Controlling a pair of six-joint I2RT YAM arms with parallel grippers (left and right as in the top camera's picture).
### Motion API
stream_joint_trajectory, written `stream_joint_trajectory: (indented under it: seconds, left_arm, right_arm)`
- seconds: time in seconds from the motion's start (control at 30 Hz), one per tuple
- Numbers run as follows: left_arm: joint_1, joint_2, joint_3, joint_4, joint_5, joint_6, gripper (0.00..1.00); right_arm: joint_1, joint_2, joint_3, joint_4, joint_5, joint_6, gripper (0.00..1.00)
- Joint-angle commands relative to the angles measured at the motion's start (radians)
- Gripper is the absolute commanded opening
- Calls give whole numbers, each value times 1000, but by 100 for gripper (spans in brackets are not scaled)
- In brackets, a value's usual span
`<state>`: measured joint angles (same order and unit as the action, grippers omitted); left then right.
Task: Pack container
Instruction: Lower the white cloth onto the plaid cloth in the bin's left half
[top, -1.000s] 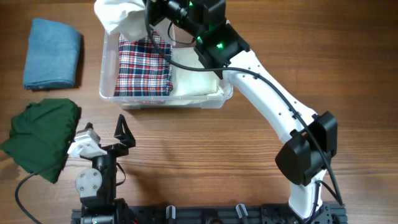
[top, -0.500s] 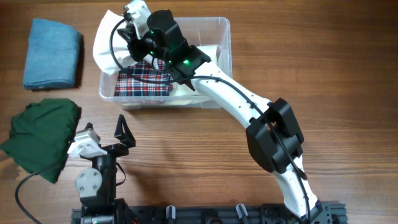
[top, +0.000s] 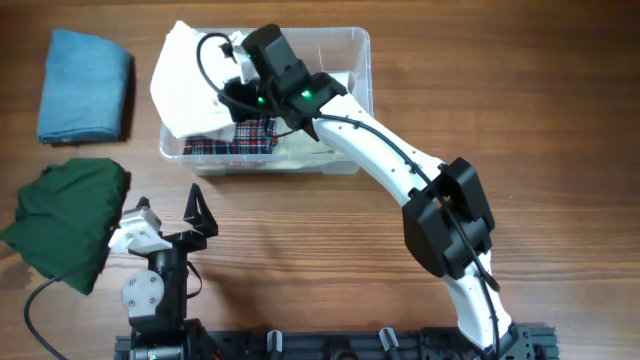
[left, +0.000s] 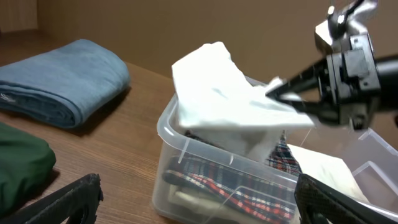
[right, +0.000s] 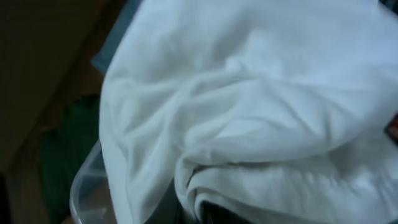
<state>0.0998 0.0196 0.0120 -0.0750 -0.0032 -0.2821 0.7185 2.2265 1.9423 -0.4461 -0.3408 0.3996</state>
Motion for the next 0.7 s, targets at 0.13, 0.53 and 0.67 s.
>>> stream_joint_trajectory:
  seconds: [0.13, 0.53, 0.67]
  left_arm:
    - [-5, -3, -6, 3, -10, 16, 100]
    - [-5, -3, -6, 3, -10, 16, 100]
    - [-5, -3, -6, 3, -10, 16, 100]
  right_arm:
    - [-10, -41, 14, -152, -40, 97, 4]
    - [-92, -95, 16, -143, -74, -59, 82]
    - [-115, -164, 16, -35, -119, -91, 83]
